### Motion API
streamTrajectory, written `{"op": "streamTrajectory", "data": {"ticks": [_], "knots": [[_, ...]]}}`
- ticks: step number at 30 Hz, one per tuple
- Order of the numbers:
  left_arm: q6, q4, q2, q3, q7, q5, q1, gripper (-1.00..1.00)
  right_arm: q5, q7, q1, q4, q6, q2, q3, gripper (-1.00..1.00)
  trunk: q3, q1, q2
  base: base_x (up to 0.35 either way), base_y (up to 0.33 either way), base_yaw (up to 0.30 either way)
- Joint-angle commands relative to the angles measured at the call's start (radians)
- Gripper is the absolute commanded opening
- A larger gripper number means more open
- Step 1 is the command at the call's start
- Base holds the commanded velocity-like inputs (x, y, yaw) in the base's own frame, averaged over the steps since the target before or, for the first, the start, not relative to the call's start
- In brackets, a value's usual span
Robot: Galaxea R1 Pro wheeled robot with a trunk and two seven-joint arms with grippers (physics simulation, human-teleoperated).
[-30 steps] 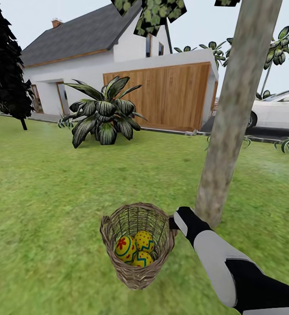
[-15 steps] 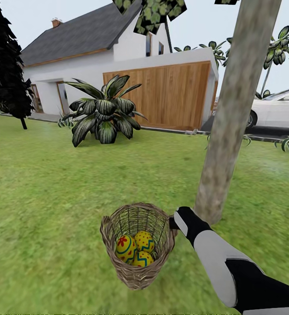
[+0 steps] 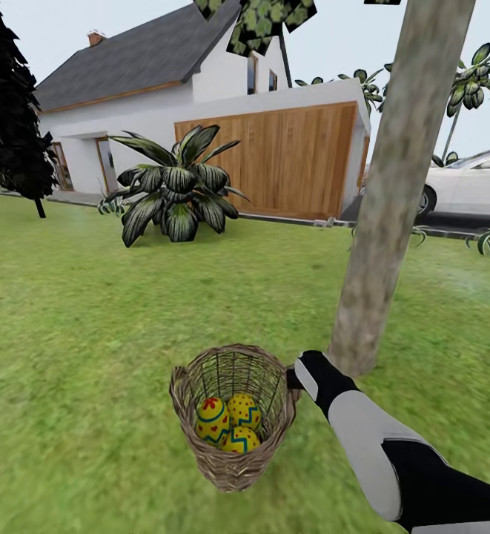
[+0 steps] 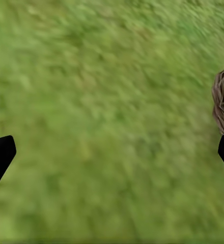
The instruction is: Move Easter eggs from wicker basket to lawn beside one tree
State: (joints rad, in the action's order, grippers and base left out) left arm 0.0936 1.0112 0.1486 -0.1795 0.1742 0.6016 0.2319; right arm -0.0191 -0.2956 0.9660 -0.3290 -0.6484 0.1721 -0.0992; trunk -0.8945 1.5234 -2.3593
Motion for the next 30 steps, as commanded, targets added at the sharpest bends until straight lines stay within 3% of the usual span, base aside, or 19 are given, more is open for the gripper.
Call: {"op": "streamTrajectory", "data": {"ticks": [1, 20, 30], "knots": [[0.0, 0.0, 0.0, 0.0, 0.005, 0.01, 0.0, 1.0, -0.01, -0.004, 0.001, -0.002, 0.0, 0.001, -0.01, -1.0, -0.004, 0.004, -0.008, 0.0, 0.0, 0.0], [0.0, 0.0, 0.0, 0.0, 0.007, 0.01, 0.001, 1.0, -0.01, -0.004, 0.0, -0.001, 0.0, 0.002, -0.009, -1.0, -0.064, 0.077, -0.141, 0.0, 0.0, 0.0], [0.0, 0.0, 0.0, 0.0, 0.007, 0.01, 0.0, 1.0, -0.01, -0.004, 0.001, -0.001, 0.0, 0.002, -0.009, -1.0, -0.102, 0.081, -0.143, 0.0, 0.0, 0.0]]}}
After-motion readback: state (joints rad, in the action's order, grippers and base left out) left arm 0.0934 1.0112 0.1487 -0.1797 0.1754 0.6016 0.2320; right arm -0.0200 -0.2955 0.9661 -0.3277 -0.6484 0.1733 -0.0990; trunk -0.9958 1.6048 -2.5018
